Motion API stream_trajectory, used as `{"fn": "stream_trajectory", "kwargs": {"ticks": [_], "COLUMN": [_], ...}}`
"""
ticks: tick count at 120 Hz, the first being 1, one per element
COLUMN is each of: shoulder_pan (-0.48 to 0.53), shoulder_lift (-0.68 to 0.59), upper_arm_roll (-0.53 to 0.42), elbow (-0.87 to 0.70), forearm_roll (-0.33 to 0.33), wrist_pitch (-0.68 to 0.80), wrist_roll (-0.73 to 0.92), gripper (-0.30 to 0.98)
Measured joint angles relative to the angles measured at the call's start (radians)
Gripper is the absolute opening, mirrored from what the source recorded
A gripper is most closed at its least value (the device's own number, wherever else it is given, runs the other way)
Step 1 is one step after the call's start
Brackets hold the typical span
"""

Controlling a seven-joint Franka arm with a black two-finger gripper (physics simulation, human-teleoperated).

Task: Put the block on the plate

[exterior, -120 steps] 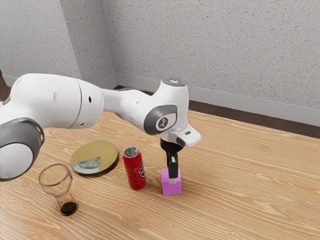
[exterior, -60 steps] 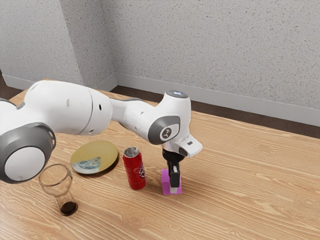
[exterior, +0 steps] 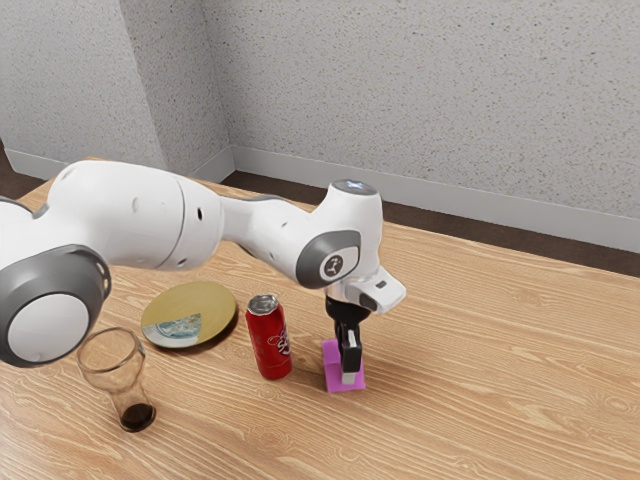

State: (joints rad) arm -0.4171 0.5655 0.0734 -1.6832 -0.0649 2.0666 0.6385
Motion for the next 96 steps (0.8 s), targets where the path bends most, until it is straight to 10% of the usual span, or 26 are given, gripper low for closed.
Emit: {"fn": "stream_trajectory", "kwargs": {"ticks": [96], "shoulder_pan": [0.106], "shoulder_lift": [-0.018], "upper_arm_roll": [0.170], "elbow": [0.248], "forearm_roll": [-0.010], "wrist_pitch": [-0.168], "wrist_roll": [0.062], "gripper": [0.34]}}
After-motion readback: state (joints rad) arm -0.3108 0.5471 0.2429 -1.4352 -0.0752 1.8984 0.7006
